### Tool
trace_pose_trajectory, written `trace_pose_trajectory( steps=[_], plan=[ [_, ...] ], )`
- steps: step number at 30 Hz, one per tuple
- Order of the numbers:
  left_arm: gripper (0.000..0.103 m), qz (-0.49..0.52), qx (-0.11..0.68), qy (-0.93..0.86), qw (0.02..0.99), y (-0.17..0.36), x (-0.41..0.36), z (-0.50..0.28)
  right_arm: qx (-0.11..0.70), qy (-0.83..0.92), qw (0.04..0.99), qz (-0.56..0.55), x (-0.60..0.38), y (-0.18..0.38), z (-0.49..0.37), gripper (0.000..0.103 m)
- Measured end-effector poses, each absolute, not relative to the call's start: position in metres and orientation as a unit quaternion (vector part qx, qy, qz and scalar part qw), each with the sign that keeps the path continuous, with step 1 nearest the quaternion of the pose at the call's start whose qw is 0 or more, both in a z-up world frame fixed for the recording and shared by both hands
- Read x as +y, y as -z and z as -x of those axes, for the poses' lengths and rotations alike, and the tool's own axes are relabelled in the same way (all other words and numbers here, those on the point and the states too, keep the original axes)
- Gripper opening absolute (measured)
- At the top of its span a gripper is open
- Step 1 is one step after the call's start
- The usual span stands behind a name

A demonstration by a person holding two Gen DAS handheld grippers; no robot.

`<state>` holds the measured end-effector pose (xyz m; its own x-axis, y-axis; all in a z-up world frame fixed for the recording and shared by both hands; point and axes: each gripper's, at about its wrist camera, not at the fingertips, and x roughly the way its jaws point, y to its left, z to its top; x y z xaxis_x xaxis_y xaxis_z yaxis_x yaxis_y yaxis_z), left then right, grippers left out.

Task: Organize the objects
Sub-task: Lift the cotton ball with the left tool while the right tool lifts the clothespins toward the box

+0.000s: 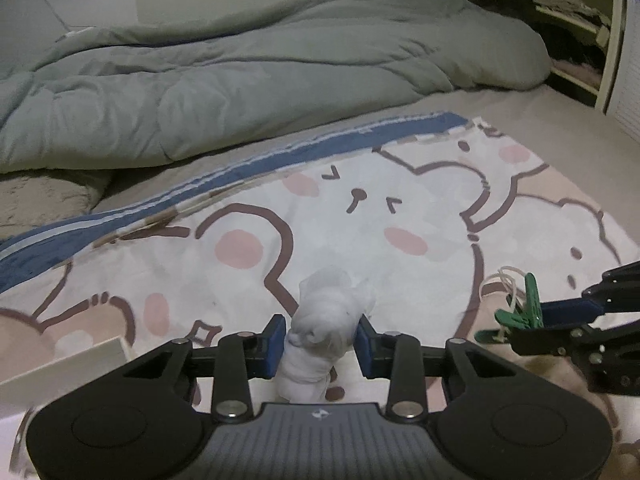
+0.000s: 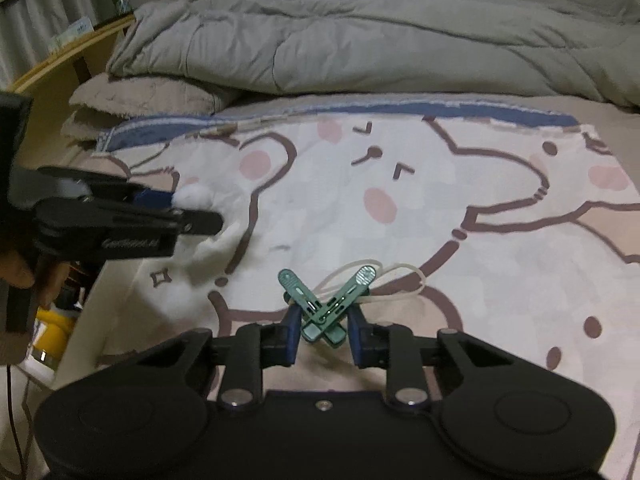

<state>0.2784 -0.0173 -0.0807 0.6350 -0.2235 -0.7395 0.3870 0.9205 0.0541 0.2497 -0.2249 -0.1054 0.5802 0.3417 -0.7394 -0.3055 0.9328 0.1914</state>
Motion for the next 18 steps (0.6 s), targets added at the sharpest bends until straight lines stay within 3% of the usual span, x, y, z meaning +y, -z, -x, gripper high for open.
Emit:
trace_pose_trajectory(
  steps=[18],
  plan=[
    [0.038,-0.062,0.357,0.120,0.924,0.012,0.011,-0.202,0.369,-0.194,0.908,-0.048,-0.227,0.052,-0.218,0.025]
  ],
)
